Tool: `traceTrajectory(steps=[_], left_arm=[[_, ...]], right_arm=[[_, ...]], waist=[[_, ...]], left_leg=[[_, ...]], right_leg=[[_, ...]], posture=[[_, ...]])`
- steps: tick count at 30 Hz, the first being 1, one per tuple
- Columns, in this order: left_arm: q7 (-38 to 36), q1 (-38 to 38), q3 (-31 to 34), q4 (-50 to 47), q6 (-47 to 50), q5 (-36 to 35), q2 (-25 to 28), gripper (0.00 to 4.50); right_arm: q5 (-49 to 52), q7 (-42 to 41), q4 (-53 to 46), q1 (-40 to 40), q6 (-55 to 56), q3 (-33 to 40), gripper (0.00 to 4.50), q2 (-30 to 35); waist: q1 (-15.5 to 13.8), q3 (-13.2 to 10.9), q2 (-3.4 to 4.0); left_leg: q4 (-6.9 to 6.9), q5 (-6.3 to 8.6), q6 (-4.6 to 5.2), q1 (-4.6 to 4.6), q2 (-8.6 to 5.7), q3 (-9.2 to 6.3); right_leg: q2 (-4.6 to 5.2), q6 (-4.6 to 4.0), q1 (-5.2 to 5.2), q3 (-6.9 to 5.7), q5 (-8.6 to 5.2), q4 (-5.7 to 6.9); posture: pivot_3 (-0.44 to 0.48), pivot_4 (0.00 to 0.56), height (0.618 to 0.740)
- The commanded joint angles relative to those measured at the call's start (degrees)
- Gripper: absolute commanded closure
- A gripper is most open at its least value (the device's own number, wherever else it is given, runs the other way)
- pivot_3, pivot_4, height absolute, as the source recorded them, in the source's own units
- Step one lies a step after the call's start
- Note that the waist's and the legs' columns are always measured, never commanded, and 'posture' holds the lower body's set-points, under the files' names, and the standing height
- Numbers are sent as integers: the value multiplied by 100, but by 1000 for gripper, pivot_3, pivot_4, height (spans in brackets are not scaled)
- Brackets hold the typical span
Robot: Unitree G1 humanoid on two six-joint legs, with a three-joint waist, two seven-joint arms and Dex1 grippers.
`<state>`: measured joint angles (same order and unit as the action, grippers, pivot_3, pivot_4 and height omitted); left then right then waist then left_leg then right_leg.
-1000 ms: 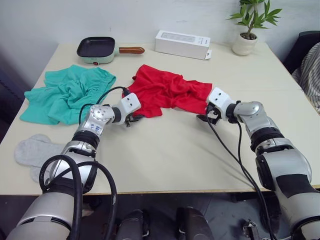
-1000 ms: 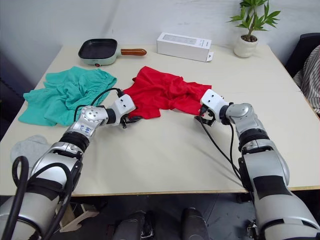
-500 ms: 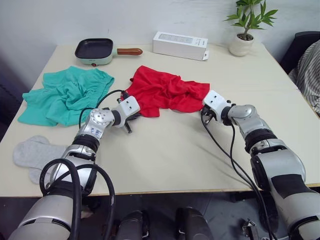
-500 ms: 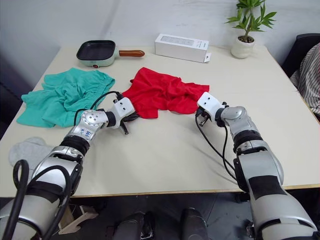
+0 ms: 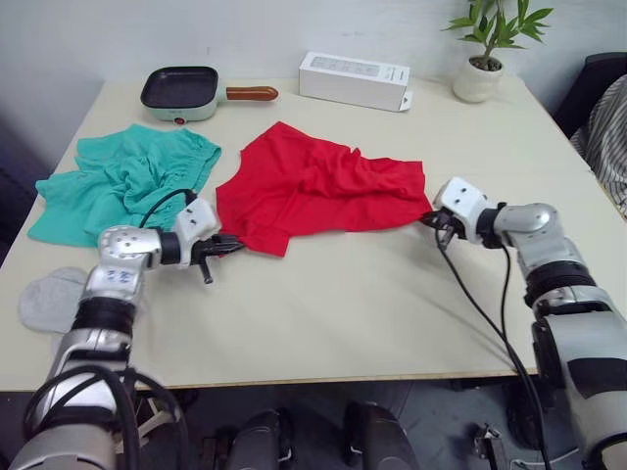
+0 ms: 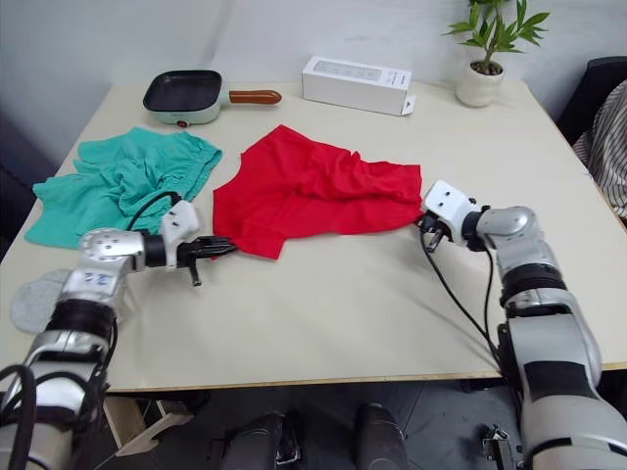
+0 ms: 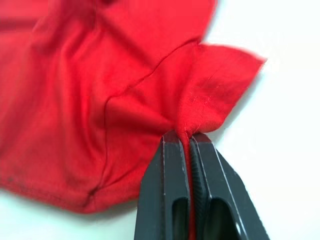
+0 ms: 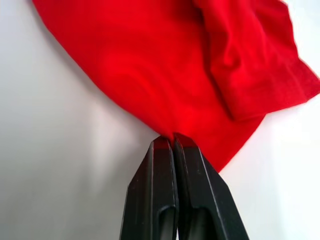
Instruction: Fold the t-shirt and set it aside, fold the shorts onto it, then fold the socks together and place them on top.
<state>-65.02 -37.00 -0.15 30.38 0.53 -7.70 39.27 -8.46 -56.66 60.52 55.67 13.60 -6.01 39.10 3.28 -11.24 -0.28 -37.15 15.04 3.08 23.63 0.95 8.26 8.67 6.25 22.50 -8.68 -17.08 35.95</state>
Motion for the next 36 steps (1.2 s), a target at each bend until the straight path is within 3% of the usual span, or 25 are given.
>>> traceTrajectory(steps=[1,10,19,30,36], left_arm=[[-299,774,363,-1553,770,-566,501,4500],[-205,2719,887,-3667,1584,-1110,1102,4500],[-369,3722,1214,-4791,2470,-1676,1636,4500],[-505,3741,1117,-5094,3257,-2110,2033,4500],[-504,3024,970,-4716,3114,-2078,1918,4500]], right_arm=[[411,-700,-1044,-550,-244,255,4458,562],[1560,-1987,-4233,-2788,-2028,708,4458,1678],[2396,-2736,-5982,-4258,-3598,911,4458,2655],[3230,-3178,-6553,-4489,-4904,885,4458,3324],[3131,-2538,-5690,-3292,-4330,1020,4458,2676]], waist=[[-10,-2,3],[-120,-12,16],[-184,-13,19],[-189,-15,22],[-177,-17,24]], left_leg=[[0,0,0,-1,1,0],[8,13,-10,-26,3,3],[6,47,-31,-31,4,15],[11,63,-31,-28,4,17],[6,62,-34,-26,3,30]], right_leg=[[0,0,0,2,0,0],[47,-3,-1,72,-2,-9],[67,-8,3,73,-4,-16],[70,-11,5,74,-6,-36],[69,-11,10,75,-5,-38]], posture=[[0,150,740],[0,150,740],[0,150,740],[0,150,740],[0,150,740]])
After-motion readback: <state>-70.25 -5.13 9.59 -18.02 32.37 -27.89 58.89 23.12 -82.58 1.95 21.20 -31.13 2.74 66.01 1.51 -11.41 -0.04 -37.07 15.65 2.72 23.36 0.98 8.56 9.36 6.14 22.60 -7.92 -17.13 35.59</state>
